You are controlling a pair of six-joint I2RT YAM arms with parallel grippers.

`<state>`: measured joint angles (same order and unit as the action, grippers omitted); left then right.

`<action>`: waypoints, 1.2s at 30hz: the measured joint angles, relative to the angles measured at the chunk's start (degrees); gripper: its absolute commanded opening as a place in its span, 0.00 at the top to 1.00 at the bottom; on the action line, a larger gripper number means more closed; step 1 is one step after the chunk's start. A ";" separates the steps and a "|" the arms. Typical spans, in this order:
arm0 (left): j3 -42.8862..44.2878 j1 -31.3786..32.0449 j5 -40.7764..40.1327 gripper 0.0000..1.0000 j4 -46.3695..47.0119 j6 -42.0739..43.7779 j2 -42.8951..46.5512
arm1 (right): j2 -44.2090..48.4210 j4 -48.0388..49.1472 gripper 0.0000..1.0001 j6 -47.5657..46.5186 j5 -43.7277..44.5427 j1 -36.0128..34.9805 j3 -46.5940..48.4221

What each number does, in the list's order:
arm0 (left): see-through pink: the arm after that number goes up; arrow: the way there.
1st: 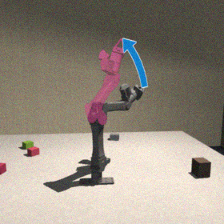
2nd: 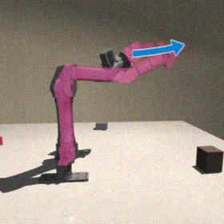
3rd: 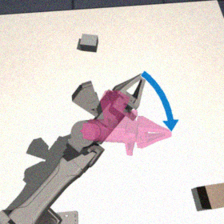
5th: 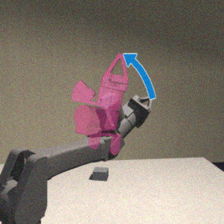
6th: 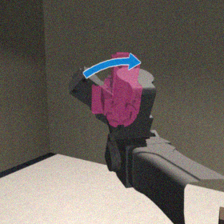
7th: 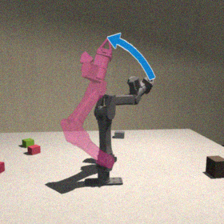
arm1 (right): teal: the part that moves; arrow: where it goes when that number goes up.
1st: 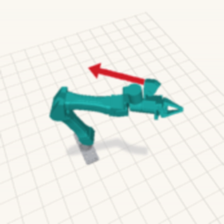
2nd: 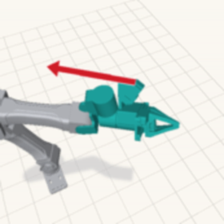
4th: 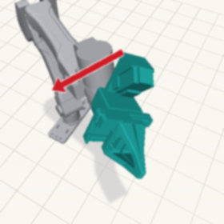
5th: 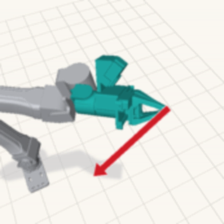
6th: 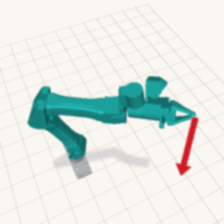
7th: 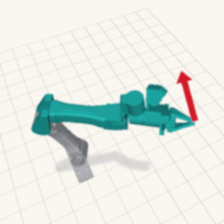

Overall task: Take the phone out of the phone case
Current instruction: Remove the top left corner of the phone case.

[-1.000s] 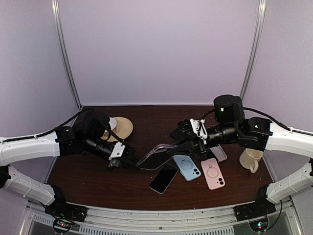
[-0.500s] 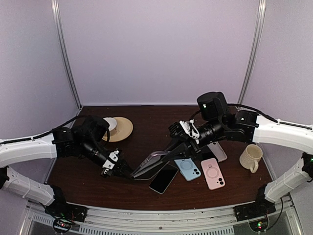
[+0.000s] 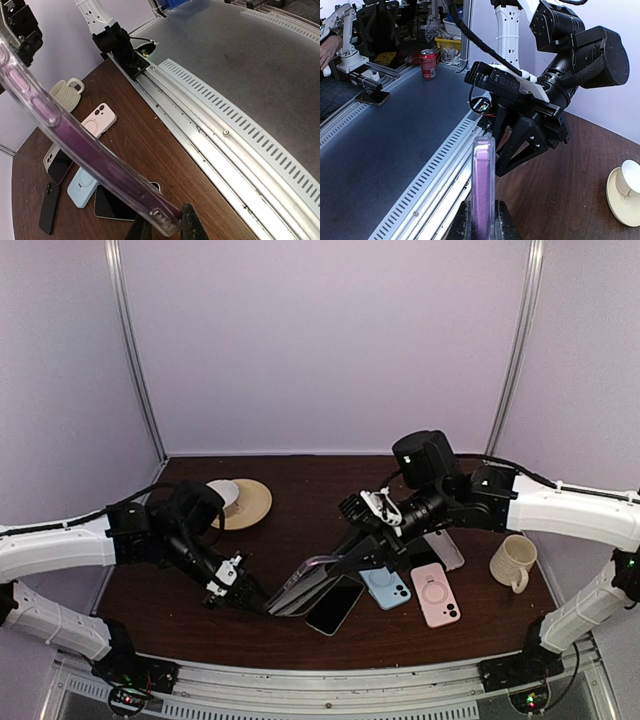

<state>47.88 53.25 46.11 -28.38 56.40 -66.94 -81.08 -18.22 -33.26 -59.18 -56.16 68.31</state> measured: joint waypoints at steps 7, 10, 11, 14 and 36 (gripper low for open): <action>-0.63 0.72 0.26 0.93 -1.46 2.03 0.48 | -2.14 -0.04 1.00 0.04 -2.12 -0.11 1.01; -0.63 1.36 0.24 0.95 -2.43 3.28 0.48 | -2.97 -0.04 1.00 -0.02 -3.48 -0.33 1.27; -0.63 1.55 0.22 0.95 -2.64 3.61 0.48 | -3.17 -0.07 1.00 -0.04 -3.80 -0.46 1.36; -0.63 1.77 0.26 0.98 -3.45 4.24 0.48 | -3.69 -0.20 1.00 -0.22 -4.28 -0.76 1.64; -3.04 2.12 -12.59 0.53 -0.07 9.22 3.87 | 1.51 -0.59 1.00 -3.45 0.35 -0.76 -1.86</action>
<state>44.84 55.37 33.52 -28.45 65.63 -63.07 -79.57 -18.81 -36.71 -58.83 -56.93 66.46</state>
